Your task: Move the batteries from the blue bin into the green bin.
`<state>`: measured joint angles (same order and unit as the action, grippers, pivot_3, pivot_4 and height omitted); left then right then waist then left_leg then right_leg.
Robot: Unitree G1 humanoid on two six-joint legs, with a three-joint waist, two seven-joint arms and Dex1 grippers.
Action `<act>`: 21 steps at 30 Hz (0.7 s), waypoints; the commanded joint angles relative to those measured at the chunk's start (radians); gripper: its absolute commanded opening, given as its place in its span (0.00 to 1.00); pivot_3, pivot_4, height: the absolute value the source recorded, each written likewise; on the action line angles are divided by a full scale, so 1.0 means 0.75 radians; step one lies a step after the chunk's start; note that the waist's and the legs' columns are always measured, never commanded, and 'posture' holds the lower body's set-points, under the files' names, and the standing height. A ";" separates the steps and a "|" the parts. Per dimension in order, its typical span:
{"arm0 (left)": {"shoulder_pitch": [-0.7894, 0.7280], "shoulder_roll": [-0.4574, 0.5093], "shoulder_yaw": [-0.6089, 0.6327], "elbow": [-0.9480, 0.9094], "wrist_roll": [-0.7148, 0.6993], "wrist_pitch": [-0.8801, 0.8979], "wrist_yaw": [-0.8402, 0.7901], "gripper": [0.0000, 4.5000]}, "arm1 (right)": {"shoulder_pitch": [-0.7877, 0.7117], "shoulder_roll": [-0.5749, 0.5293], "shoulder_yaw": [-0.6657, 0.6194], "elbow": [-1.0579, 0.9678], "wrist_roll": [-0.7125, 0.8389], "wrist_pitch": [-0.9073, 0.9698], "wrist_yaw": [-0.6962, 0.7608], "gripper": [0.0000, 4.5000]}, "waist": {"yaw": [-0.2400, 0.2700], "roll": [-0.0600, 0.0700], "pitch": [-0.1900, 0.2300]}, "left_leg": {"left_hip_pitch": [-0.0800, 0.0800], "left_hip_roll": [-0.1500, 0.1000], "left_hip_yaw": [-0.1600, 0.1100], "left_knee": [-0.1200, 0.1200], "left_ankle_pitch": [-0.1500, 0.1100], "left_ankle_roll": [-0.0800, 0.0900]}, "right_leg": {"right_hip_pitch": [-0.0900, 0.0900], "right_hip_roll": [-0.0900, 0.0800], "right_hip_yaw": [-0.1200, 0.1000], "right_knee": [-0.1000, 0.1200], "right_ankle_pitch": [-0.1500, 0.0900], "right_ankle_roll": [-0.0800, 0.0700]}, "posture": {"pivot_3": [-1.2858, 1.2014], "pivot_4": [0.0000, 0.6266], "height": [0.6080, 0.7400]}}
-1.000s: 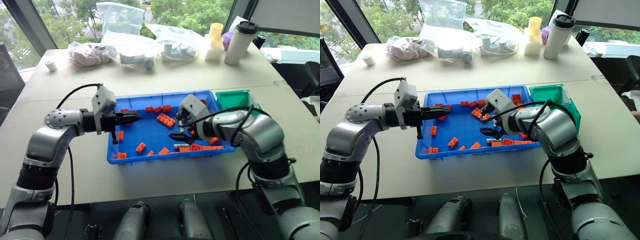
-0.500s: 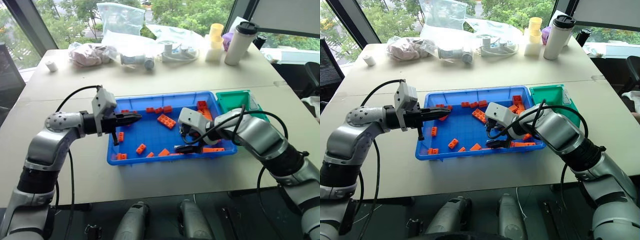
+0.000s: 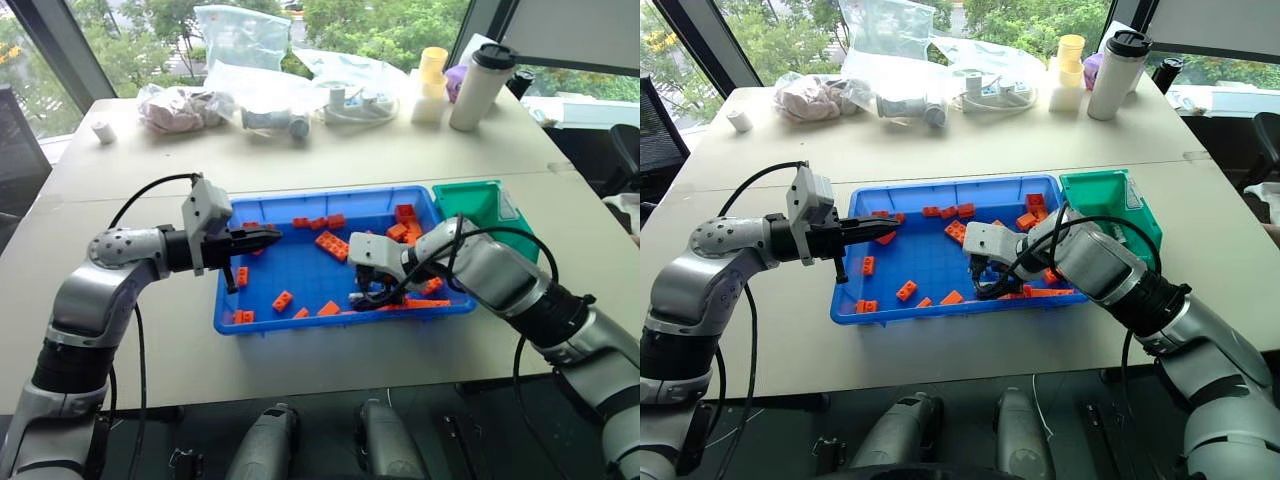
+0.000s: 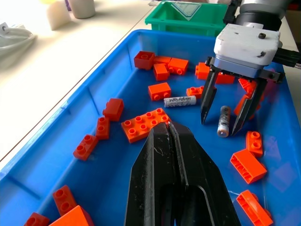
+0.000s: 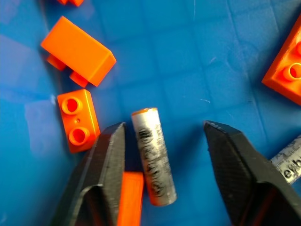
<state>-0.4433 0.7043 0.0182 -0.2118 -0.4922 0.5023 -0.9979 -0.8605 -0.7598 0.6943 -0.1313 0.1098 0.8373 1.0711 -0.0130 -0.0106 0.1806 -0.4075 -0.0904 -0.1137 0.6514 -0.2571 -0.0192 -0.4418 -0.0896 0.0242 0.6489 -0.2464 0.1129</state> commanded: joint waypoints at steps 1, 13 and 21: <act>-0.017 0.006 0.029 -0.036 -0.016 -0.006 0.005 0.00 | -0.009 -0.004 0.022 0.043 -0.080 -0.049 0.038 0.10 | 0.000 0.000 0.000 | 0.000 0.000 0.000 0.000 0.000 0.000 | 0.000 0.000 0.000 0.000 0.000 0.000 | 0.52 0.24 1.00; -0.022 -0.005 0.026 -0.030 -0.009 -0.014 0.016 0.00 | -0.184 0.003 -0.496 0.023 0.002 0.234 -0.093 0.01 | 0.008 0.000 0.000 | -0.001 0.000 0.000 0.000 0.004 -0.007 | -0.001 0.000 0.000 0.000 0.000 0.000 | 0.52 0.24 1.00; -0.063 -0.042 -0.008 0.023 0.007 -0.044 -0.002 0.00 | -0.002 -0.312 -0.777 0.163 -0.080 0.319 -0.286 0.01 | 0.033 0.000 0.000 | -0.001 -0.002 0.001 -0.001 0.004 -0.007 | 0.000 -0.002 0.000 -0.001 0.000 0.000 | 0.52 0.24 1.00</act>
<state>-0.4714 0.6765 0.0120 -0.1917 -0.4886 0.4901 -0.9946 -0.8740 -0.9724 0.1727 -0.0042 0.0605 1.0694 0.8872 0.0121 -0.0110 0.1807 -0.4085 -0.0918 -0.1120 0.6509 -0.2544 -0.0240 -0.4422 -0.0915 0.0245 0.6480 -0.2464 0.1128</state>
